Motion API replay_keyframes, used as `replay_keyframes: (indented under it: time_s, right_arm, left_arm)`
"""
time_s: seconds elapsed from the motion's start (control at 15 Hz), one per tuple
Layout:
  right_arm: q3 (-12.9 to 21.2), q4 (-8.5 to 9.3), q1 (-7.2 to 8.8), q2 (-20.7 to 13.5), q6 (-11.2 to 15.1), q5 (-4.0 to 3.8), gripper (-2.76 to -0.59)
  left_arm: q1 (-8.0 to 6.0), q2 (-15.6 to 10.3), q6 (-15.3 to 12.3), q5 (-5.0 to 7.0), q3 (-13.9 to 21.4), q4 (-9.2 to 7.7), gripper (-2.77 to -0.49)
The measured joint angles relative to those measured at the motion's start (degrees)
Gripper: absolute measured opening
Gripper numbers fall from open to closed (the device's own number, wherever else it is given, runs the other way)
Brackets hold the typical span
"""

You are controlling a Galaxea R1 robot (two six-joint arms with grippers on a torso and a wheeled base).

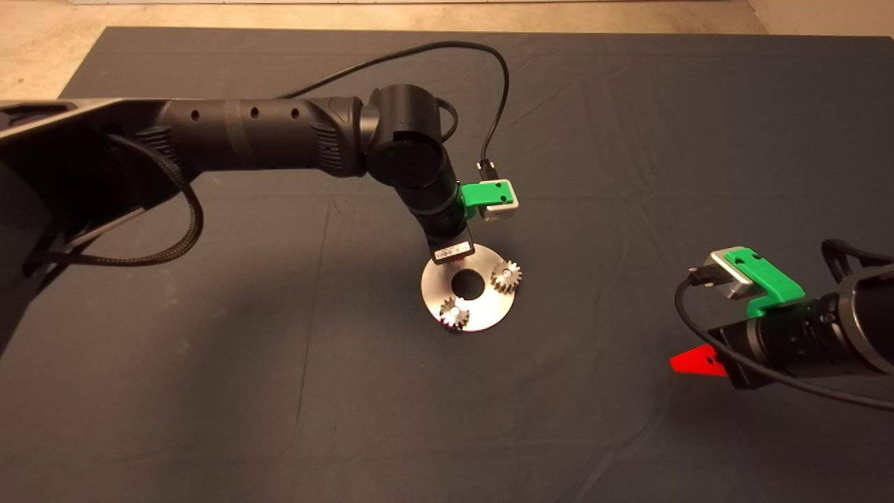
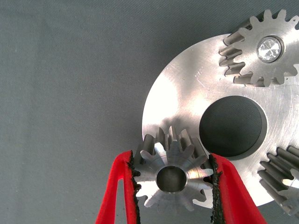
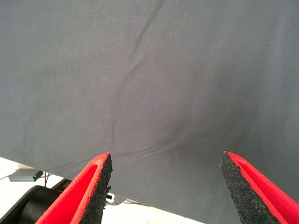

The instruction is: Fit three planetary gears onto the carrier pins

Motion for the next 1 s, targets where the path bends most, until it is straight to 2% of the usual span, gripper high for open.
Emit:
replay_keyframes:
  time_s: [0.2, 0.4, 1.0]
  right_arm:
    - [0.00, 0.00, 0.00, 0.16, 0.00, -0.01, -1.63]
    - [0.00, 0.00, 0.00, 0.33, 0.00, 0.03, -1.63]
    - [0.00, 0.00, 0.02, 0.41, 0.00, 0.01, -1.63]
  left_arm:
    - [-0.03, 0.00, 0.46, 0.10, -0.26, -0.24, -2.66]
    - [-0.20, -0.01, 1.21, 0.20, -0.26, -1.68, -2.66]
    - [-0.96, -0.01, 1.99, 0.61, -0.28, -1.90, -2.66]
